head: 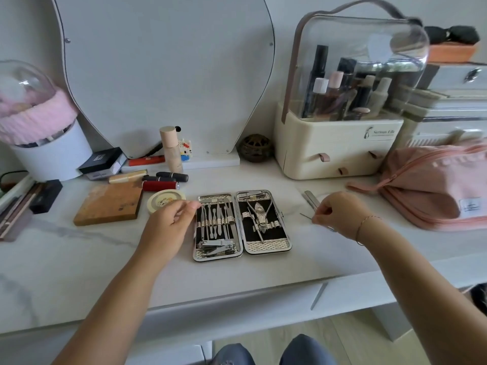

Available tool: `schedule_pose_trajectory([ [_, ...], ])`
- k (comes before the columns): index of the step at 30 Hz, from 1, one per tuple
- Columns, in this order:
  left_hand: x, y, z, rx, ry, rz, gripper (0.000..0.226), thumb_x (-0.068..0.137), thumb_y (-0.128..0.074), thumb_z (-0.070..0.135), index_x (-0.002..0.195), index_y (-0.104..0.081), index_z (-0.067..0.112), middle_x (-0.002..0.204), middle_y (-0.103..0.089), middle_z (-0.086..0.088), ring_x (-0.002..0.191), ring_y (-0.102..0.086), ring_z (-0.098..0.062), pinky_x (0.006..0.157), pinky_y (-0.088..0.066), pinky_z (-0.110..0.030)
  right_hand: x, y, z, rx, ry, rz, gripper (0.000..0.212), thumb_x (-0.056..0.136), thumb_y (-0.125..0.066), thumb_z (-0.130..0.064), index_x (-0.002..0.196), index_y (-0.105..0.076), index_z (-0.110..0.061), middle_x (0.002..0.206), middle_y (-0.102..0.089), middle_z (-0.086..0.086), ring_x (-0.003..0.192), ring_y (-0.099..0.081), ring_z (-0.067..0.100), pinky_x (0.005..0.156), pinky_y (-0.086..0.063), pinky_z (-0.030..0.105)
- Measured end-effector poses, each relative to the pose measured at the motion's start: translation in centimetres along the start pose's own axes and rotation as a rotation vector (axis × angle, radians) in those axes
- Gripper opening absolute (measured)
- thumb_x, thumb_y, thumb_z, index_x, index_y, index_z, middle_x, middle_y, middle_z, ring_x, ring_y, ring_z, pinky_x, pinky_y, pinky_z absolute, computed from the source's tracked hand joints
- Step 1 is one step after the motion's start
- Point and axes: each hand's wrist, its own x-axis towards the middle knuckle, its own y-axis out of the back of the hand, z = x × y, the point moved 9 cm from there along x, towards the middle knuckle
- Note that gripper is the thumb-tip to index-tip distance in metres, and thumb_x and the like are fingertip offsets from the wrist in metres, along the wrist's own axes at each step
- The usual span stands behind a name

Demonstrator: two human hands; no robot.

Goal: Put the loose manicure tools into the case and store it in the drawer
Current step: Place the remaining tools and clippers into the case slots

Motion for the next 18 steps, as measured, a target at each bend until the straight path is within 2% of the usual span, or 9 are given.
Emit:
schedule_pose_trajectory([
  [4, 0.0, 0.0, -0.1, -0.008, 0.009, -0.002, 0.041, 0.089, -0.042, 0.049, 0.108, -0.066, 0.021, 0.102, -0.067, 0.010, 0.099, -0.059, -0.006, 0.075, -0.038, -0.014, 0.2, -1.2, -0.9, -0.173, 0.018, -0.088, 0.021, 0.088, -0.055, -0.023, 0.078, -0.064, -0.008, 0.086, -0.064, 0.008, 0.083, -0.060, 0.026, 0.075, -0.049, 0.035],
  [7, 0.0, -0.1, -0.1, -0.019, 0.011, -0.006, 0.038, 0.091, -0.043, 0.046, 0.109, -0.065, 0.021, 0.103, -0.066, 0.011, 0.099, -0.058, -0.003, 0.075, -0.037, -0.012, -0.2, -1.2, -2.6, -0.155, 0.072, -0.106, 0.023, 0.091, -0.046, -0.016, 0.068, -0.048, -0.011, 0.074, -0.055, 0.005, 0.075, -0.051, 0.025, 0.065, -0.039, 0.032],
  [8, -0.1, 0.0, 0.0, -0.024, 0.011, -0.004, 0.037, 0.091, -0.043, 0.045, 0.108, -0.066, 0.022, 0.100, -0.065, 0.013, 0.096, -0.057, 0.001, 0.073, -0.036, -0.011, -0.4, -0.8, -3.6, -0.090, 0.101, -0.083, 0.022, 0.091, -0.046, -0.016, 0.070, -0.050, -0.011, 0.071, -0.054, 0.002, 0.072, -0.050, 0.022, 0.063, -0.037, 0.030],
  [11, -0.1, 0.1, 0.1, -0.031, 0.017, 0.010, 0.031, 0.093, -0.043, 0.042, 0.104, -0.065, 0.024, 0.093, -0.061, 0.023, 0.087, -0.051, 0.013, 0.068, -0.034, -0.007, -0.3, 0.2, -7.7, 0.184, 0.226, -0.052, 0.016, 0.089, -0.052, -0.012, 0.076, -0.061, -0.011, 0.067, -0.064, -0.002, 0.057, -0.055, 0.013, 0.057, -0.044, 0.024],
  [14, 0.0, 0.2, 0.1, -0.042, 0.012, 0.015, 0.030, 0.093, -0.044, 0.041, 0.104, -0.066, 0.024, 0.093, -0.062, 0.023, 0.087, -0.053, 0.014, 0.067, -0.035, -0.002, 0.3, -0.8, -11.7, 0.592, 0.273, -0.158, 0.008, 0.086, -0.059, -0.003, 0.090, -0.060, -0.010, 0.061, -0.066, 0.002, 0.044, -0.052, 0.007, 0.046, -0.042, 0.016],
  [16, 0.0, 0.2, 0.1, -0.048, 0.006, 0.012, 0.029, 0.093, -0.044, 0.040, 0.103, -0.066, 0.024, 0.092, -0.062, 0.023, 0.086, -0.054, 0.013, 0.066, -0.036, 0.001, 1.0, -2.2, -14.2, 0.809, 0.255, -0.257, 0.026, 0.085, -0.061, 0.000, 0.108, -0.055, -0.010, 0.061, -0.065, 0.004, 0.042, -0.053, 0.005, 0.044, -0.043, 0.014],
  [18, 0.1, 0.3, 0.3, -0.045, -0.004, 0.019, 0.028, 0.093, -0.044, 0.038, 0.102, -0.066, 0.023, 0.089, -0.063, 0.021, 0.084, -0.055, 0.010, 0.065, -0.036, 0.001, 1.7, -3.8, -16.8, 0.897, 0.251, -0.339, 0.033, 0.086, -0.060, 0.003, 0.117, -0.054, -0.006, 0.065, -0.064, 0.009, 0.042, -0.055, 0.005, 0.044, -0.046, 0.014],
])
